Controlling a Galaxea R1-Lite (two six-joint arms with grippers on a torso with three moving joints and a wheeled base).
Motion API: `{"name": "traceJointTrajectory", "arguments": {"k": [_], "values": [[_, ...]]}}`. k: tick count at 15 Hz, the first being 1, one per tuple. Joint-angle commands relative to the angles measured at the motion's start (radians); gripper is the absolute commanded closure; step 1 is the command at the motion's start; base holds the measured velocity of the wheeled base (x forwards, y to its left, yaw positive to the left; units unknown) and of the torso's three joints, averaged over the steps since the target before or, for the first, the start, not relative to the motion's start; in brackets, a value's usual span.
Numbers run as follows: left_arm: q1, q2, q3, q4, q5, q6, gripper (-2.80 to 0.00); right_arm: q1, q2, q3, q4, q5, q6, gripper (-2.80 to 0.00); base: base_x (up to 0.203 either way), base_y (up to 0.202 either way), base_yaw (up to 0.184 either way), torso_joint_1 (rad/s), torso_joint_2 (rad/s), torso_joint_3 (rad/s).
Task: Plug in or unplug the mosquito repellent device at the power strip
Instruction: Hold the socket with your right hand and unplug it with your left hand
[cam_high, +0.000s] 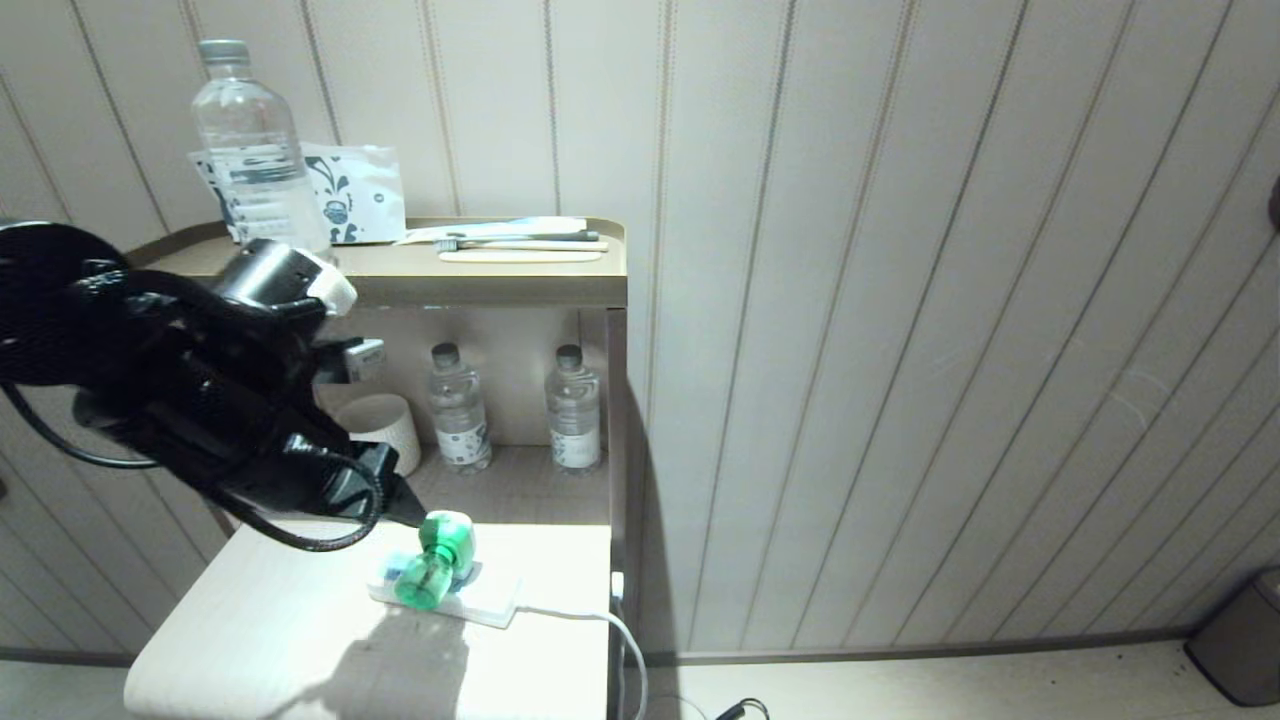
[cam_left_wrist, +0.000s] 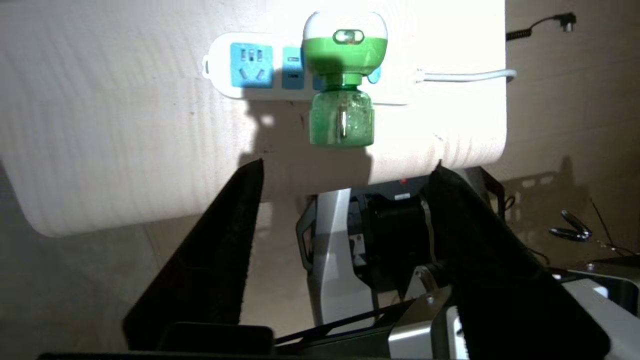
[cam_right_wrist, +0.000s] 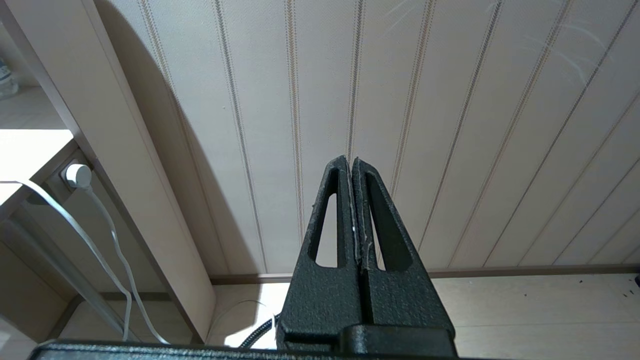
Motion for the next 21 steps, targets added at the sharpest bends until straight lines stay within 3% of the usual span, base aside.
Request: {"name": "traceJointTrajectory", "arguments": {"k": [1,3,9,15,18,21], "values": [[0.002,-0.184,0.094,-0.032,0.018,0.017,0.0,0.0,-0.001,0.0,0.0,0.0,0.0,0.0,0.0,0.0,0.0,0.0,0.0,0.0],[0.022,-0.284,0.176,-0.07,0.037,0.035,0.0,0.0,-0.001,0.0,0.0,0.0,0.0,0.0,0.0,0.0,0.0,0.0,0.0,0.0],[0.177,-0.614,0.45,-0.243,0.04,0.087,0.0,0.0,-0.001,0.0,0.0,0.0,0.0,0.0,0.0,0.0,0.0,0.0,0.0,0.0],[0.297,-1.043,0.784,-0.423,0.022,0.107,0.0,0.0,-0.001,0.0,0.0,0.0,0.0,0.0,0.0,0.0,0.0,0.0,0.0,0.0],[0.343,-1.271,0.976,-0.539,0.019,0.127,0.0,0.0,-0.001,0.0,0.0,0.0,0.0,0.0,0.0,0.0,0.0,0.0,0.0,0.0],[0.358,-1.497,1.128,-0.6,0.018,0.188,0.0,0.0,-0.001,0.0,0.0,0.0,0.0,0.0,0.0,0.0,0.0,0.0,0.0,0.0]]}}
